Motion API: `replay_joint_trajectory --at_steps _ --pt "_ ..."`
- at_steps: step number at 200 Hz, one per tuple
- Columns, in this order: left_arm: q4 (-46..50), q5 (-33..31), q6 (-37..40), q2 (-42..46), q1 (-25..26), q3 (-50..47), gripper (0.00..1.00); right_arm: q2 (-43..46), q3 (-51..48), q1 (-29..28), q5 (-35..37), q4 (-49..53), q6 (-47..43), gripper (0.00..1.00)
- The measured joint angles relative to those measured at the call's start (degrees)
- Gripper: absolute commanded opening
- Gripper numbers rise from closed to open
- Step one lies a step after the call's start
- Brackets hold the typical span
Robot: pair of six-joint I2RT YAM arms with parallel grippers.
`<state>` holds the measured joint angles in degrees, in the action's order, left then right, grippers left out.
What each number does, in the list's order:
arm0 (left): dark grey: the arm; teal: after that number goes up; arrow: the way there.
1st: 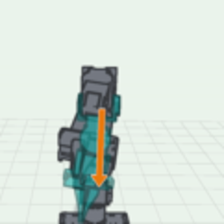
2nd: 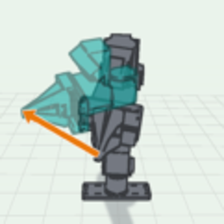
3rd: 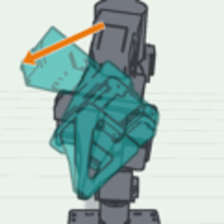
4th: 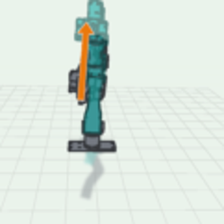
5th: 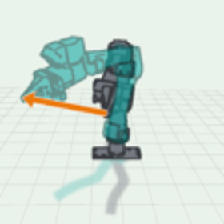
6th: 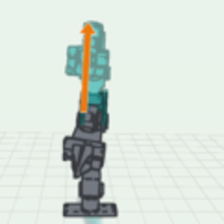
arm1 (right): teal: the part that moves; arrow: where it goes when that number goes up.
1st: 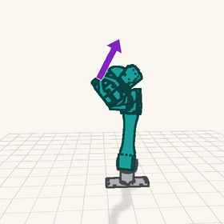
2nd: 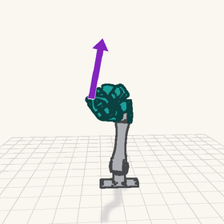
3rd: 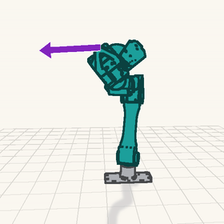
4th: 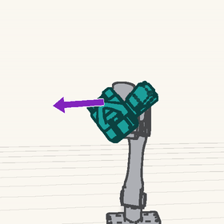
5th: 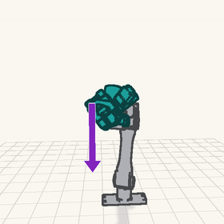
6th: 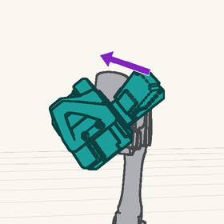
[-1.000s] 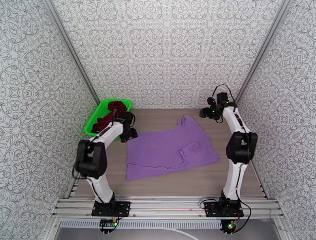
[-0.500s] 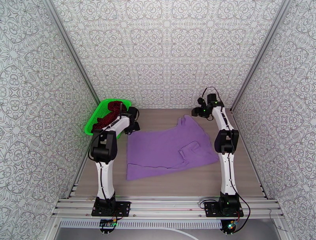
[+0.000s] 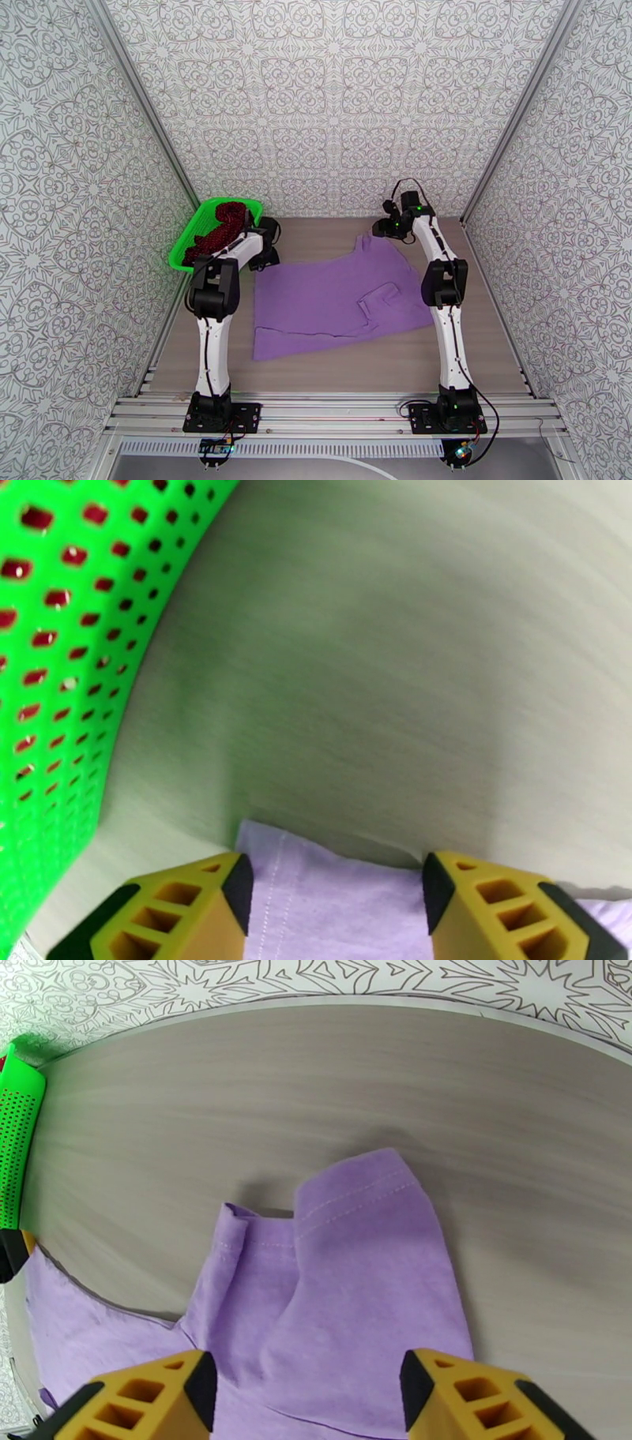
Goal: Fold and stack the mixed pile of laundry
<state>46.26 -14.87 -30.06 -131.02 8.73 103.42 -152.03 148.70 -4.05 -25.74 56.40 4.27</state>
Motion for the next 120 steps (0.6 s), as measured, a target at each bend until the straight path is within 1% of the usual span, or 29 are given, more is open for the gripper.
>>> replay_joint_trajectory --at_steps 33,49,67,91,120 --pt "0.0 0.8 0.4 0.0 0.0 0.0 0.26 0.0 0.0 0.0 1.0 -0.9 0.5 0.59" --pt "0.0 1.6 0.8 0.0 0.2 0.0 0.19 0.0 0.0 0.0 1.9 -1.7 0.8 0.58" --pt "0.0 1.7 1.6 0.0 0.6 0.0 0.18 -0.3 0.4 0.0 2.9 -2.5 1.4 0.57" --pt "0.0 1.7 1.9 0.0 1.6 0.0 0.18 -3.2 4.3 0.0 4.3 -2.5 2.3 0.56" --pt "0.0 1.8 2.1 0.0 2.7 0.0 0.17 -4.5 4.7 -0.1 6.0 -1.7 4.6 0.55"
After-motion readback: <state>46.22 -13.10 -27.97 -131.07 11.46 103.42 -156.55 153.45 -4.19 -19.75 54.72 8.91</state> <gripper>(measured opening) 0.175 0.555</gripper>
